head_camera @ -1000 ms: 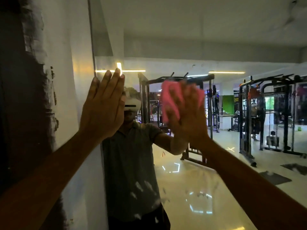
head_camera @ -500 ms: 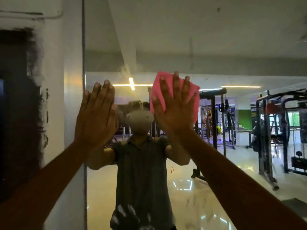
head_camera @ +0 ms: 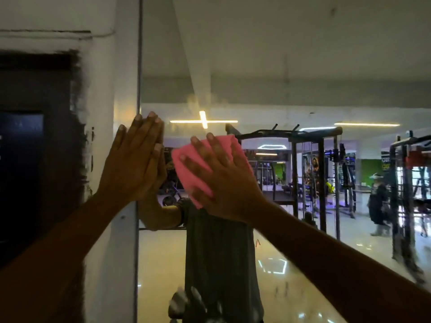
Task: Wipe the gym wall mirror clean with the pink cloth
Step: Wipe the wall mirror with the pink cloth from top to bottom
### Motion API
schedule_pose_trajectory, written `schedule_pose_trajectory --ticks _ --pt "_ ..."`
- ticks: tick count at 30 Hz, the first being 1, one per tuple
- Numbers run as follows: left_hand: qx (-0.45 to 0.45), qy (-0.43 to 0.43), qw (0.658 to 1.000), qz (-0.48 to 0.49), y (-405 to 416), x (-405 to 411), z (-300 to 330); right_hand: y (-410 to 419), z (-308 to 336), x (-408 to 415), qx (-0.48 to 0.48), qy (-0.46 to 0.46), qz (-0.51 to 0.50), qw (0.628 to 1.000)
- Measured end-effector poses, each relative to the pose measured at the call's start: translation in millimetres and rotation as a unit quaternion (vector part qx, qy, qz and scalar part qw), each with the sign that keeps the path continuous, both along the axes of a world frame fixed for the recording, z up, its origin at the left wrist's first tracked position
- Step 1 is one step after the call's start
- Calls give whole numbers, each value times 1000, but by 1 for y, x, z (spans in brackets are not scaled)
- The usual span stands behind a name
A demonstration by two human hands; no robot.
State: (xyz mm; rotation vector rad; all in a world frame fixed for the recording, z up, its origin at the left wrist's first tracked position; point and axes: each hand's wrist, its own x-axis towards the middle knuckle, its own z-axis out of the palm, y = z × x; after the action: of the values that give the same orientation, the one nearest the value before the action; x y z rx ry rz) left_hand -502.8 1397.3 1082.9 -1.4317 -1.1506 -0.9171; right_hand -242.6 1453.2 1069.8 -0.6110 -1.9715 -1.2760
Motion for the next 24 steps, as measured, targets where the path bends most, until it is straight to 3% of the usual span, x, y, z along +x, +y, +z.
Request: schedule_pose_trajectory --ticks 2,6,7,9,11,12,17,18,21,22,24 --pt "-7 20 1000 -5 -4 -13 -1 8 13 23 23 11 -9 1000" --pt "-37 20 999 6 -15 -36 8 3 75 -12 -27 231 -91 968" --pt "-45 16 999 8 -16 -42 11 -1 67 -33 -34 221 -83 971" --pt "-60 18 998 5 -17 -49 17 -9 24 -53 -18 108 -55 992" --pt "-74 31 997 -2 -16 -53 18 -11 -8 -31 -26 4 -42 999" --pt "-78 35 996 -5 -15 -56 18 -8 -4 -17 -31 7 -45 998" --pt "-95 8 992 -87 -14 -56 17 -12 62 -55 -61 283 -97 952" --pt "-92 6 991 -97 -13 -57 18 -16 54 -72 -57 272 -94 956" --pt "-84 28 990 -114 -9 -66 18 -21 -5 -67 -32 43 -79 995" --pt "-86 38 987 -131 -6 -70 18 -18 -9 -51 -39 9 -65 997" --pt "-97 48 981 -160 -5 -76 18 -9 19 -35 -34 72 -75 994"
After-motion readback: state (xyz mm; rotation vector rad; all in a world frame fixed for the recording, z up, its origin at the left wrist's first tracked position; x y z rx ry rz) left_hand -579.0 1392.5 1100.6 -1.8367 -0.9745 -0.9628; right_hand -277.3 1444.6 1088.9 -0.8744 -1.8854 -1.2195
